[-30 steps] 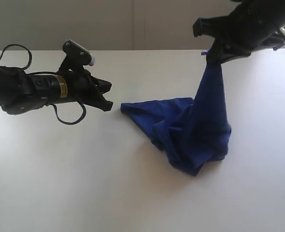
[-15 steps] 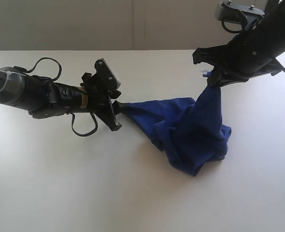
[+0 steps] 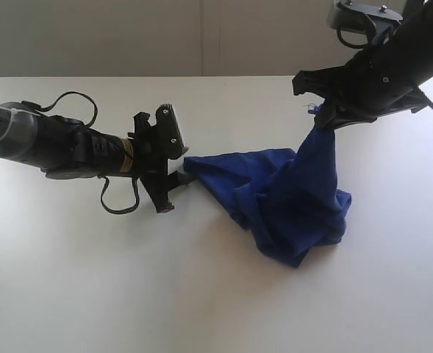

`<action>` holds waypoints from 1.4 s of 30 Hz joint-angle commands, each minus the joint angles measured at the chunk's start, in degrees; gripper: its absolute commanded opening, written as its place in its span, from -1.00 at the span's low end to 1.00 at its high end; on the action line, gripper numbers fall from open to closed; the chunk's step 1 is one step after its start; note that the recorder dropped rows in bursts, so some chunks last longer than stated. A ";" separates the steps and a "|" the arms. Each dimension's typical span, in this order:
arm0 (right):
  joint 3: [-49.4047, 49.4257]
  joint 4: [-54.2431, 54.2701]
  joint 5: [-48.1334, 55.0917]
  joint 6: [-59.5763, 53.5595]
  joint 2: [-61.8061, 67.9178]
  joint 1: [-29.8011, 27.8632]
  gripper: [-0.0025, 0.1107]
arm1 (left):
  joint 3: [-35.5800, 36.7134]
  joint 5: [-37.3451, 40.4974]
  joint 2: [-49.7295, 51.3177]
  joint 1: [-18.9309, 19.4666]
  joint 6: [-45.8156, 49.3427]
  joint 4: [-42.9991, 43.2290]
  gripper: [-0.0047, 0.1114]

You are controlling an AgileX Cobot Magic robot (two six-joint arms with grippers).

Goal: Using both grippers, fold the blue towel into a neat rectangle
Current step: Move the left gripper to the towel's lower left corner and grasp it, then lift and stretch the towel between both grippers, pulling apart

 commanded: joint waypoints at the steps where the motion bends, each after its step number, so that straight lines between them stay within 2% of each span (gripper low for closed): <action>1: 0.19 0.08 -0.42 -0.60 0.83 -0.06 -0.96 | -0.23 -0.13 1.84 -0.20 3.22 -0.24 0.12; 5: 0.19 0.08 -0.42 -0.60 0.83 -0.06 -0.96 | -0.23 -1.81 2.64 -0.20 3.69 -0.41 0.10; 7: 0.19 0.08 -0.52 -0.60 0.84 -0.06 -0.96 | -0.23 -1.81 2.64 -0.20 5.32 -1.74 -0.01; 9: 0.19 0.08 -0.52 -0.60 0.84 -0.06 -0.96 | -0.23 -0.76 2.64 -0.20 6.32 -3.49 -0.23; 14: 0.19 0.08 -1.59 -0.60 0.84 -0.06 -0.96 | -0.23 5.18 2.64 -0.20 4.88 -6.08 -0.92; 19: 0.19 0.08 -3.11 -0.05 0.70 -0.06 -0.96 | -0.23 6.27 1.12 -0.20 4.04 -6.08 -0.92; 22: 0.19 0.08 -3.74 0.45 -1.04 -0.06 -0.96 | -0.23 7.25 -3.51 -0.20 -0.23 -6.08 -0.92; 26: 0.19 -0.90 -4.84 1.49 -5.68 -0.06 -0.96 | -0.23 20.35 -11.11 -0.20 -9.78 -6.08 -0.92; 27: 0.19 -1.93 -5.24 1.72 -8.87 -0.06 -0.96 | -0.11 27.26 -15.49 -0.20 -13.94 -6.08 -0.92; 31: 0.19 -5.58 -4.77 3.05 -15.62 -0.06 -0.96 | 1.51 31.16 -25.35 -0.20 -16.01 -6.08 -0.92; 35: 0.19 -15.19 -3.73 8.99 -20.61 -0.06 -0.96 | 3.66 37.49 -33.58 -0.20 -20.54 -6.28 -0.92; 39: 0.19 -25.42 -0.82 14.87 -26.97 -0.06 -0.96 | 6.21 47.13 -45.28 -0.63 -20.70 -10.88 -0.92; 41: 0.19 -25.53 2.10 14.87 -29.41 -0.06 -0.96 | 6.59 55.08 -49.89 -2.63 -16.45 -14.86 -0.92; 42: 0.19 -25.53 3.66 14.87 -31.01 -0.06 -0.96 | 6.59 59.04 -52.27 -4.30 -10.06 -22.03 -0.92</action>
